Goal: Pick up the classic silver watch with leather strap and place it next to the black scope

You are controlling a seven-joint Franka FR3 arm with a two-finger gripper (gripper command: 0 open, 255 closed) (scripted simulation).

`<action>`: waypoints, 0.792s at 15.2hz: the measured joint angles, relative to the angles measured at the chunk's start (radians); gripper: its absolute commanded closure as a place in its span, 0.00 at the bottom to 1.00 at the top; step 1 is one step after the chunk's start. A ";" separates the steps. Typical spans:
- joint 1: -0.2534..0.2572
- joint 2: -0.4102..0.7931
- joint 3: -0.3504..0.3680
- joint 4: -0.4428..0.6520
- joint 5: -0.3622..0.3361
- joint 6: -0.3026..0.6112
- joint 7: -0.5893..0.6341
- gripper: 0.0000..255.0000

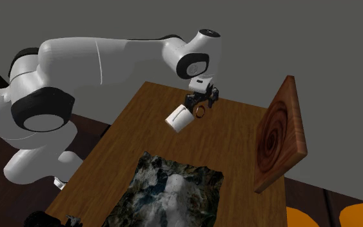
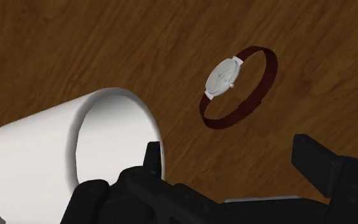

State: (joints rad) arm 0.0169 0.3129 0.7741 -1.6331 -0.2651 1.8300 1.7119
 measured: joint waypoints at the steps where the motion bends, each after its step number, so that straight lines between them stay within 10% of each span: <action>1: 0.001 0.006 -0.002 0.000 -0.006 0.016 0.002 0.00; 5: -0.004 0.005 -0.008 -0.048 -0.006 0.175 0.005 0.00; 11: 0.010 0.016 -0.019 -0.043 -0.016 0.090 0.012 0.00; 12: 0.008 0.012 -0.019 -0.048 -0.014 0.094 0.011 1.00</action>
State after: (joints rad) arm 0.0251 0.3244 0.7550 -1.6808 -0.2789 1.9237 1.7224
